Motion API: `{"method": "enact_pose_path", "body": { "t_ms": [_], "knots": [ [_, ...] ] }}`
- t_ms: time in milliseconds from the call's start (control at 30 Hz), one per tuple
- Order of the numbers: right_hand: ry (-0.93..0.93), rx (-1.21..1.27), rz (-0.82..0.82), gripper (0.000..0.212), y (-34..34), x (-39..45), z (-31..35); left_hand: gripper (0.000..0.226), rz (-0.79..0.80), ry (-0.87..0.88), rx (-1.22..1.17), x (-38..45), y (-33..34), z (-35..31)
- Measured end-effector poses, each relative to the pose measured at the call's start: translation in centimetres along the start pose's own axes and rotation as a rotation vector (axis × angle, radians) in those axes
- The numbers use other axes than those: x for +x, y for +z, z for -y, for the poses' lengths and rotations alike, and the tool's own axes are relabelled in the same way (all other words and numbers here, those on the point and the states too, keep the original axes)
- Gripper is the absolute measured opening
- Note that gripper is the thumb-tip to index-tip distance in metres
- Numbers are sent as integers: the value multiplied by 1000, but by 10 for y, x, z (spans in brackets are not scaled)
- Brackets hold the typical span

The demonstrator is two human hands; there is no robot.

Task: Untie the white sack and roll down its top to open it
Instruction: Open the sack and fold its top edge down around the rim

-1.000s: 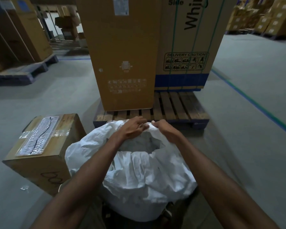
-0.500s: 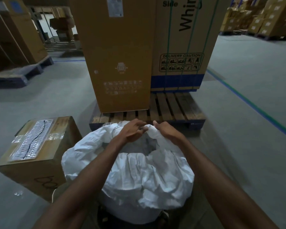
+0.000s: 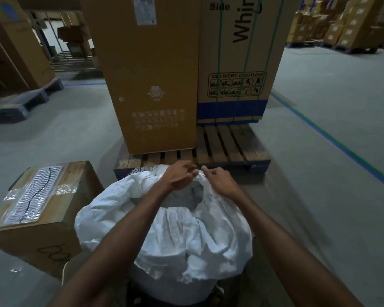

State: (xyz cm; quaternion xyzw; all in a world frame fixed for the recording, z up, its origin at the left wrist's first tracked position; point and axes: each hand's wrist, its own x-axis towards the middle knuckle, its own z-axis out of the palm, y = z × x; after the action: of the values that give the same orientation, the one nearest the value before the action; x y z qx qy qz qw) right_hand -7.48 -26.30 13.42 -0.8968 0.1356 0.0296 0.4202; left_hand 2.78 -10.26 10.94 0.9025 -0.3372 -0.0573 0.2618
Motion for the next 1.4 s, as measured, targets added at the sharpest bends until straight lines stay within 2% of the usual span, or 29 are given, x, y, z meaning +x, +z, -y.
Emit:
{"method": "enact_pose_path", "body": {
  "t_ms": [67, 133, 200, 300, 367, 433, 500, 533, 600, 633, 700, 767, 833, 967, 1000, 1067, 1167, 1233, 1300, 1333, 1400],
  "knots": [
    [-64, -278, -193, 53, 10, -10, -6, 39, -13, -134, -118, 5, -3, 3],
    [-59, -424, -281, 49, 14, -15, -10, 40, -7, -179, -213, 5, -4, 3],
    [20, -264, -249, 48, 7, -14, -8, 30, -15, -75, -155, -1, -1, 0],
    [229, 172, -54, 46, -13, -1, -8, 27, -82, 138, -39, -13, 5, -3],
    [256, 234, 62, 53, -19, -4, -5, 28, -96, 121, 24, -11, 10, -1],
    [135, 76, 40, 64, -15, -16, -1, 33, -100, -26, 69, -5, 10, -6],
    [32, -257, -109, 66, -6, -32, -1, 35, -146, -193, 34, 0, 5, -9],
    [4, -414, -181, 64, -2, -38, -1, 36, -185, -212, -6, 1, 3, -10],
    [26, -462, -220, 63, 2, -36, -5, 41, -225, -83, 0, 1, 4, -10],
    [65, -363, -204, 64, -1, -32, -6, 41, -190, 16, 28, -1, 6, -12],
    [184, -41, -78, 67, -14, -18, -10, 42, -80, 194, 124, -3, 13, -11],
    [232, 104, 76, 68, -24, -14, -10, 45, -16, 261, 178, -4, 14, -10],
    [178, 63, 102, 70, -21, -17, -9, 45, -8, 224, 216, -3, 10, -16],
    [108, -238, -77, 99, -2, -34, -4, 48, -83, -53, 276, 3, -1, -32],
    [92, -256, -81, 95, -2, -33, -3, 41, -122, -59, 245, 4, -1, -32],
    [38, -91, -53, 72, -7, -28, -4, 34, -136, 15, 106, 5, 0, -29],
    [-53, 202, 23, 42, -27, -21, -10, 45, 40, 115, -72, 6, -8, -27],
    [-52, 286, 123, 40, -40, -23, -12, 40, 110, 110, -80, 9, -15, -29],
    [-43, 224, 153, 46, -44, -23, -13, 31, 40, 97, 23, 13, -16, -31],
    [-20, 91, 139, 55, -43, -24, -10, 32, -17, 52, 79, 17, -16, -32],
    [77, -364, 36, 80, -34, -31, -6, 33, -124, -112, 126, 26, -16, -32]
  ]
}}
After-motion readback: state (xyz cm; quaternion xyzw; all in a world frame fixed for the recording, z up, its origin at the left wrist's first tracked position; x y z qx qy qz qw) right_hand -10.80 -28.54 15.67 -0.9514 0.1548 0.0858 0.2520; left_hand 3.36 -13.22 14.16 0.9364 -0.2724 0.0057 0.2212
